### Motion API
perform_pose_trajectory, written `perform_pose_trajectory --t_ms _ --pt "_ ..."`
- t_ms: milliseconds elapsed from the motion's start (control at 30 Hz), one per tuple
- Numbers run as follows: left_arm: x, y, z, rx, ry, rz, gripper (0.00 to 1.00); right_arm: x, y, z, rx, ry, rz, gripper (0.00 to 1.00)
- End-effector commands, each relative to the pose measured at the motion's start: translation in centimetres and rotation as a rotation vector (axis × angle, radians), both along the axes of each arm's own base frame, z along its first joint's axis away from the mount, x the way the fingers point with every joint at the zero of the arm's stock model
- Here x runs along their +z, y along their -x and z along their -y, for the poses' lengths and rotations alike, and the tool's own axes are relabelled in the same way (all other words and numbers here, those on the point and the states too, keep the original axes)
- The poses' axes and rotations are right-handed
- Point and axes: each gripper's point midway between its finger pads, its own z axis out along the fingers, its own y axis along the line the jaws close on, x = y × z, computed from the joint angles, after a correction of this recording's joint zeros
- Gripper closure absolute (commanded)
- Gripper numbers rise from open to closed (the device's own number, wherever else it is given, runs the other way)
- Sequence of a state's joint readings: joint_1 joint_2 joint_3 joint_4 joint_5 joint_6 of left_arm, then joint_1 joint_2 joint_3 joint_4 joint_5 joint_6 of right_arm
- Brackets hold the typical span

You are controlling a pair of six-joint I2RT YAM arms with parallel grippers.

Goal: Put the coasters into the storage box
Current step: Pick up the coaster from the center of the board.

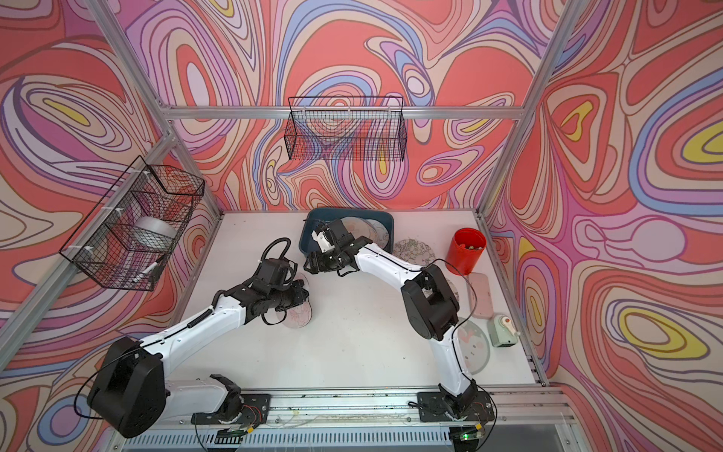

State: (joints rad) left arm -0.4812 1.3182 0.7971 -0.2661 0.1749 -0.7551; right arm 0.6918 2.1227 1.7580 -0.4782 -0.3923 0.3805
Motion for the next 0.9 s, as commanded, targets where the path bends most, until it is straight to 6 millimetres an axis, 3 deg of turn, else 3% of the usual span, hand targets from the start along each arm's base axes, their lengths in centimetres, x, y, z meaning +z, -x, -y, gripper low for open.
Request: perform_pose_trajectory --t_ms 0,167,333,667,867 --pt "2.0 -1.5 1.6 -0.032 0.049 0.069 1.00 -0.6 0.8 -1.1 0.027 0.002 -0.035 0.32" --pt "2.4 -1.9 2.2 -0.047 0.052 0.077 1.00 -1.6 1.3 -2.1 0.040 0.006 -0.062 0.35" --pt "2.5 -2.2 2.2 -0.047 0.043 0.083 1.00 -2.2 1.3 -2.2 0.034 0.018 -0.077 0.44" --pt "1.5 -2.4 2.0 -0.042 0.015 0.069 1.00 -1.7 1.3 -2.2 0.033 0.015 -0.070 0.99" --pt "1.3 -2.1 1.6 -0.039 -0.001 0.072 0.99 -1.1 0.7 -2.0 0.014 0.020 -0.042 1.00"
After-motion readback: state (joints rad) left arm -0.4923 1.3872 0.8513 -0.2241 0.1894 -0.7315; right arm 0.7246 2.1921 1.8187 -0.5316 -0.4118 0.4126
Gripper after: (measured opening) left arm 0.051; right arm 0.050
